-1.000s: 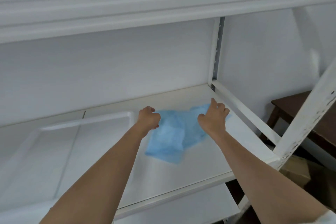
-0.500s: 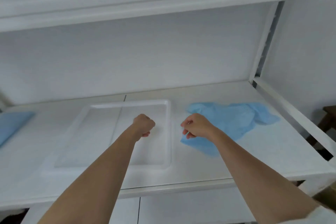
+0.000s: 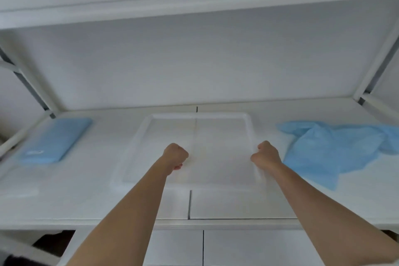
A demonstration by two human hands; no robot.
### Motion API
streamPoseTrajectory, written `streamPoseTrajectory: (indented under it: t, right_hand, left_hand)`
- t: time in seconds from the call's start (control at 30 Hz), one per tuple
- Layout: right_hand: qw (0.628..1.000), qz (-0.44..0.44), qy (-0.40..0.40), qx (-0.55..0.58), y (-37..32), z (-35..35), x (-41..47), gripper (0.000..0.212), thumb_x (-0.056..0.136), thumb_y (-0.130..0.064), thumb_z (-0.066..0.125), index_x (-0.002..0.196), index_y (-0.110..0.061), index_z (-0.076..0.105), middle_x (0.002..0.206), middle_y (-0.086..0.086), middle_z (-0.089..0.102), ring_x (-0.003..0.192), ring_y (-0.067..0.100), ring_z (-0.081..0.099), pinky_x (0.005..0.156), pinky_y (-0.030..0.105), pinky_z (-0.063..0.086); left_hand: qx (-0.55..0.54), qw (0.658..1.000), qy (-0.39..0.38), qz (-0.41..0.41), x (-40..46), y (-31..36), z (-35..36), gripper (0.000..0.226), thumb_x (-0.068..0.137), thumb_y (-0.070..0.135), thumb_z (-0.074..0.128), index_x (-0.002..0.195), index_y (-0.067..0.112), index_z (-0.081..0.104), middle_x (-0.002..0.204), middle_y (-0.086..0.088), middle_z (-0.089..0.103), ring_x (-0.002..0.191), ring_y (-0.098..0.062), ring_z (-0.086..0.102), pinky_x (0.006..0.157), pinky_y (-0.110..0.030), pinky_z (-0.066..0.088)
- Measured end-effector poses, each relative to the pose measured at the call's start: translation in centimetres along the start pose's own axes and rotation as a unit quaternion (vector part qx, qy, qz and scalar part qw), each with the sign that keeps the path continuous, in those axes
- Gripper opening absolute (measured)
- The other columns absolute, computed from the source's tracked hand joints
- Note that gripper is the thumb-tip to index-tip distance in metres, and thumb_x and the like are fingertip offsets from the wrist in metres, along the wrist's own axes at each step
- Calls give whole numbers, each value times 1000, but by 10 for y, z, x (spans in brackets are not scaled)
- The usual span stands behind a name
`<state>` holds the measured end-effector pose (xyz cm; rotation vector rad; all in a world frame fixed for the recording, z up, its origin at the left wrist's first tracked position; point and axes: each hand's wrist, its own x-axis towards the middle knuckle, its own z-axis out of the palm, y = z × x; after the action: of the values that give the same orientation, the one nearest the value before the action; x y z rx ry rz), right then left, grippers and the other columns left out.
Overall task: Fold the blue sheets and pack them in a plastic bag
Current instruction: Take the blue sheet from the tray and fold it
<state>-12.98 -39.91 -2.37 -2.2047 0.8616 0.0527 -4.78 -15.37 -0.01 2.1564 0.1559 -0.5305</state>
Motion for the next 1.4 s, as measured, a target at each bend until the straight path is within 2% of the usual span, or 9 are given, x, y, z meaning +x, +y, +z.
streamPoseTrajectory:
  t: [0.17,0.27,0.47,0.57,0.77,0.87,0.97,1.23,1.4]
  right_hand:
    - [999,-27,7,28,-42,33,-12,44,83,-6,55,126,-5,45,121,14,52,100,29,55,78,30,46]
    - [998,-40,-5,54,-63,59,-18,48,83,-7,55,130,-7,44,124,13,52,105,30,58,80,30,48]
    - [995,-77,-25,63,-101,114,-34,55,86,-14,61,137,-6,43,133,14,50,120,28,52,98,32,43]
    - [991,-99,-31,79,-117,132,-39,54,84,-9,60,137,-8,44,131,14,52,118,27,53,96,32,44]
    - [985,-122,-86,90,-144,153,-46,59,84,0,56,141,-8,41,136,13,50,124,25,50,93,25,40]
    - [982,-126,-107,90,-151,161,-49,60,85,-4,55,143,-9,40,139,11,48,127,23,47,95,25,38]
    - [980,-124,-121,101,-156,168,-51,59,86,-7,54,143,-10,39,141,9,46,129,21,45,96,25,38]
    - [971,-121,-167,121,-162,177,-52,59,86,-4,49,144,-13,38,141,8,46,125,21,48,84,24,38]
    - [965,-143,-188,116,-160,172,-53,59,86,-2,47,143,-16,40,146,0,43,130,16,44,85,22,40]
  left_hand:
    - [-17,1000,10,24,13,-23,-41,17,85,-1,49,76,14,44,76,-6,41,72,-22,40,55,-26,33]
    - [-5,999,15,28,14,-40,-67,23,84,0,50,71,15,40,70,-3,37,63,-20,34,55,-27,27]
    - [5,999,34,21,16,-81,-118,25,87,3,56,69,16,43,78,0,41,66,-14,39,56,-22,29]
    - [-4,999,49,15,16,-95,-136,6,89,8,59,94,10,56,99,-2,46,83,-16,48,71,-24,37]
    - [4,998,57,-10,17,-119,-159,34,90,12,61,121,1,53,112,-8,49,99,-22,49,83,-24,34]
    - [1,998,62,-28,20,-127,-168,8,89,11,61,95,9,56,103,-7,48,85,-18,48,80,-24,34]
    - [-2,997,74,-31,24,-132,-176,25,89,9,61,71,16,44,82,-2,48,79,-18,47,71,-23,36]
    - [16,994,98,-48,35,-145,-189,27,87,5,59,67,16,45,77,-1,48,85,-22,47,77,-25,36]
    - [31,990,128,-50,45,-140,-186,29,86,5,55,63,17,43,71,2,45,83,-22,46,74,-27,36]
